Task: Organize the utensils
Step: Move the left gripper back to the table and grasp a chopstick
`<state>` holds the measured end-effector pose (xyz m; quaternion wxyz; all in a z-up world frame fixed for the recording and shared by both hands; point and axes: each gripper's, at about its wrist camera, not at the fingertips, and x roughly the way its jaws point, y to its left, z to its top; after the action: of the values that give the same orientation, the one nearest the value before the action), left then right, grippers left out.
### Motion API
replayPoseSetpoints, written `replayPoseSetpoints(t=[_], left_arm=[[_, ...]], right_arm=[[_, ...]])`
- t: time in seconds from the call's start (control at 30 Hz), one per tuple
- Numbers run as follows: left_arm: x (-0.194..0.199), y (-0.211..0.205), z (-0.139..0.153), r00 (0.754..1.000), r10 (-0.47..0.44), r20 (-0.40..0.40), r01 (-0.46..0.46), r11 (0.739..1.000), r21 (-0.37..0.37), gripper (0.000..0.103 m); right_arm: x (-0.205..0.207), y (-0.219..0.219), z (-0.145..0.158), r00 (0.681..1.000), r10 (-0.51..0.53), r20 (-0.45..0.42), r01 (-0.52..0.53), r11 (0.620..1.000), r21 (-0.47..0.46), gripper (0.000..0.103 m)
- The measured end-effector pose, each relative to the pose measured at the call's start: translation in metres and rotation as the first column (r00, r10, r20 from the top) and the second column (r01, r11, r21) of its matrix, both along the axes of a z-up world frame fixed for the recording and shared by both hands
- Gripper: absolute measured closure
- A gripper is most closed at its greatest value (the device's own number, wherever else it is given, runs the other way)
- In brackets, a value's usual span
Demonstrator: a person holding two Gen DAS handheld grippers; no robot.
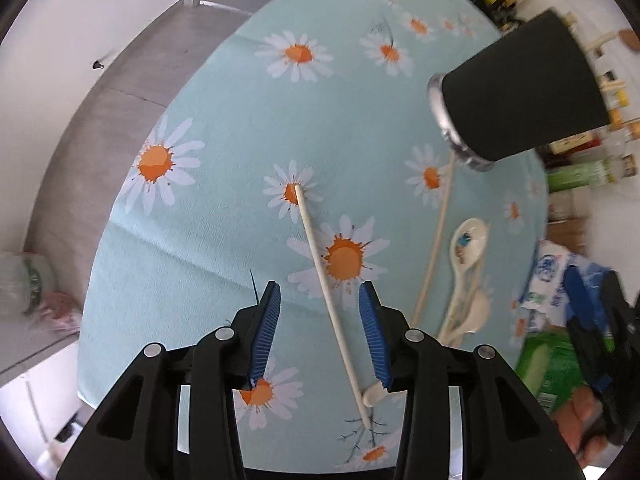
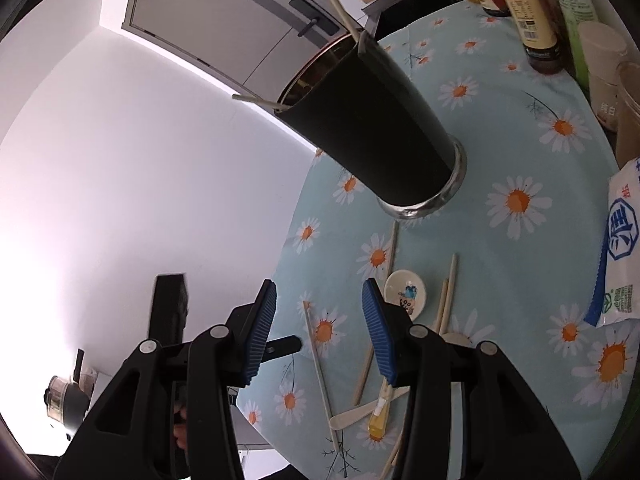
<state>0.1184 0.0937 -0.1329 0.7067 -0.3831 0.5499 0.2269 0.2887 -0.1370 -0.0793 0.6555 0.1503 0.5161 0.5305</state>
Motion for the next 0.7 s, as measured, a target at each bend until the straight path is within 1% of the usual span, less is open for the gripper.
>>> replayPoseSetpoints(t=[0.07, 0.17, 0.23, 0.3, 0.4, 0.47, 0.53, 0.57, 0.7], left_arm=[[0.005, 0.002, -0.005, 0.999, 0.0, -0.033, 0.0, 1.0, -0.015, 0.064], [0.015, -0.001, -0.01, 0.996, -0.022, -0.09, 0.022, 1.0, 0.005, 0.066], [0.023, -0.005, -0.011, 0.992, -0.032, -0.122, 0.036, 0.999, 0.03, 0.066], [0.025, -0.005, -0.011, 0.99, -0.007, -0.139, 0.012, 0.999, 0.033, 0.066], [0.034, -0.011, -0.013, 0.98, 0.012, -0.198, -0.003, 0.999, 0.045, 0.066], [0.043, -0.017, -0.014, 0.973, 0.016, -0.23, -0.003, 0.998, 0.057, 0.067], [0.049, -0.019, -0.015, 0.965, 0.021, -0.26, -0.002, 0.998, 0.07, 0.073], [0.051, -0.02, -0.014, 0.962, 0.025, -0.271, -0.002, 0.997, 0.082, 0.079], [0.053, -0.019, -0.015, 0.958, 0.041, -0.283, -0.014, 0.995, 0.096, 0.091]], right_arm=[[0.0, 0.001, 0.0, 1.0, 0.01, 0.011, -0.01, 1.0, 0.005, 0.057], [0.001, 0.005, -0.001, 0.999, 0.018, 0.027, -0.018, 1.0, -0.005, 0.057], [0.004, 0.005, -0.002, 1.0, 0.017, 0.01, -0.017, 1.0, 0.006, 0.057], [0.006, 0.003, -0.003, 1.0, 0.017, -0.01, -0.017, 0.999, 0.032, 0.057], [0.009, 0.001, -0.004, 0.999, 0.023, -0.048, -0.02, 0.997, 0.073, 0.057], [0.009, 0.002, -0.004, 0.999, 0.025, -0.045, -0.022, 0.997, 0.075, 0.057], [0.008, 0.003, -0.002, 0.998, 0.032, -0.047, -0.028, 0.996, 0.08, 0.057], [0.008, 0.002, -0.002, 0.998, 0.032, -0.047, -0.028, 0.996, 0.081, 0.057], [0.007, -0.002, -0.003, 0.998, 0.022, -0.058, -0.017, 0.996, 0.083, 0.057]])
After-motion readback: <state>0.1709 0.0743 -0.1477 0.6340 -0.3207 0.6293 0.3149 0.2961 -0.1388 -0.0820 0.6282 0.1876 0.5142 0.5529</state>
